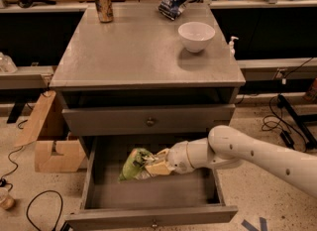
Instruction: Place green jalapeno chip bag into middle drawer
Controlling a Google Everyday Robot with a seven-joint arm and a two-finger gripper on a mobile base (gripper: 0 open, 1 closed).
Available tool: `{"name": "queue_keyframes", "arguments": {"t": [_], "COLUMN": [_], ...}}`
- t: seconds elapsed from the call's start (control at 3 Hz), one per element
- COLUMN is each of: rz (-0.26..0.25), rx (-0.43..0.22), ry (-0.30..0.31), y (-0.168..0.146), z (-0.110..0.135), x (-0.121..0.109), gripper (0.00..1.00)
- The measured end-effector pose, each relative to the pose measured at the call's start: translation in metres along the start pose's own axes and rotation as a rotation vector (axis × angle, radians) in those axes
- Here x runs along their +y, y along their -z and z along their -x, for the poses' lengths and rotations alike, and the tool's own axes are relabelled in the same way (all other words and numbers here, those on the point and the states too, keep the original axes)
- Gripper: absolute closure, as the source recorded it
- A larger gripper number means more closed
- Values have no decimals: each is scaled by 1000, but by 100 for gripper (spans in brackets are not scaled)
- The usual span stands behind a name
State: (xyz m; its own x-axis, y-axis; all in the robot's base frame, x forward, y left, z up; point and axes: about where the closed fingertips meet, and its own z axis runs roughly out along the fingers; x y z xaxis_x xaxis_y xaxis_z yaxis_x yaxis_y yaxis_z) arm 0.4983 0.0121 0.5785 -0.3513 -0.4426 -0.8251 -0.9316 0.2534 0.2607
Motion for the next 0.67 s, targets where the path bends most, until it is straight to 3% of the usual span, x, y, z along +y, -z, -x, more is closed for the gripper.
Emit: {"name": "queue_keyframes", "arguments": {"t": [0.67], "rz": [-15], "rx": [-7], "ry": [-152], "y": [-69], "z": [-47], "x": [-25], "gripper": [100]}}
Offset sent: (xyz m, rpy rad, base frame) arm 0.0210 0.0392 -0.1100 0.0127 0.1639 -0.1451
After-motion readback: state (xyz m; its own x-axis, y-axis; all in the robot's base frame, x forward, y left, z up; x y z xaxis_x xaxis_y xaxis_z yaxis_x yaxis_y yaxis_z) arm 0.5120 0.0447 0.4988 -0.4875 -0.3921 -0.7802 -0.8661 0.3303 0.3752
